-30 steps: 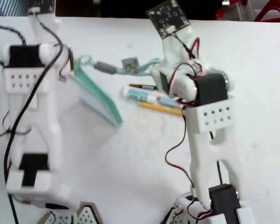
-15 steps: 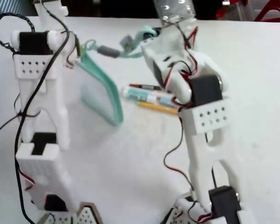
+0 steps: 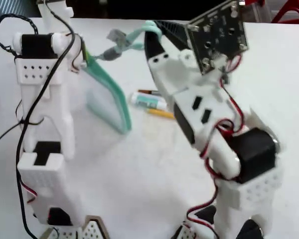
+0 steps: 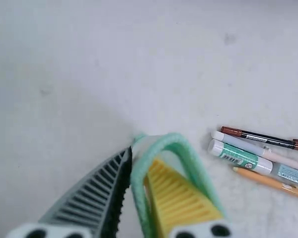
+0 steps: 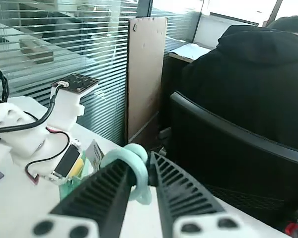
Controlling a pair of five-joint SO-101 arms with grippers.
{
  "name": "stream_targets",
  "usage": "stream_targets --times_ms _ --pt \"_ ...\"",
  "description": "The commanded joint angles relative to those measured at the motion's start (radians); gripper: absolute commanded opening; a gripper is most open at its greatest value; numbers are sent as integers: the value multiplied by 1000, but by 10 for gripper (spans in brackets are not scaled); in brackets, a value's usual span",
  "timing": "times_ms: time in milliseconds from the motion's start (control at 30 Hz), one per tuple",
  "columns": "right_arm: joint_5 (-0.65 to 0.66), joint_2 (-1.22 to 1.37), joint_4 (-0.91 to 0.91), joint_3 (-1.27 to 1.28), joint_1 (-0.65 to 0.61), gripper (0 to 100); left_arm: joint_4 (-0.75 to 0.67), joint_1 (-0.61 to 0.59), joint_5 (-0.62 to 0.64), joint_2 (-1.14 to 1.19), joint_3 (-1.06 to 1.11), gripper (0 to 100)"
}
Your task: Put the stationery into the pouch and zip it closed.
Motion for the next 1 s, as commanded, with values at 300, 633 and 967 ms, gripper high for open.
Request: stream_targets --times_ms 300,633,967 --pt "114 -31 282 -209 94 16 12 7 -2 159 21 24" --pt "155 -31 449 -301 142 16 12 -36 -21 157 21 24" --pt "196 -120 492 -295 277 16 14 -38 -31 160 18 24"
